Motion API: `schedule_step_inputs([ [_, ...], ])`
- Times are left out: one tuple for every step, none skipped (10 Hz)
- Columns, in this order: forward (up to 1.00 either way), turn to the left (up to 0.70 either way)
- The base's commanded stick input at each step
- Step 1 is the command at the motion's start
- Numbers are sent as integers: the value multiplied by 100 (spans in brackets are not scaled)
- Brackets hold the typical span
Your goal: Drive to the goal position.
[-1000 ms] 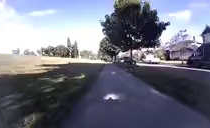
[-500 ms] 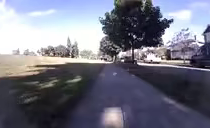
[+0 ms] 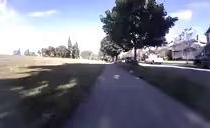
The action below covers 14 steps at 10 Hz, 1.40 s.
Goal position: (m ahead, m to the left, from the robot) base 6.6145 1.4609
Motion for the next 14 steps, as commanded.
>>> schedule_step_inputs([
  [100, -27],
  [100, -12],
  [100, -1],
  [100, 0],
  [100, 0],
  [100, 0],
  [100, 0],
  [100, 0],
  [100, 0],
  [100, 0],
  [100, 0],
  [100, 0],
  [100, 0],
  [100, 0],
])
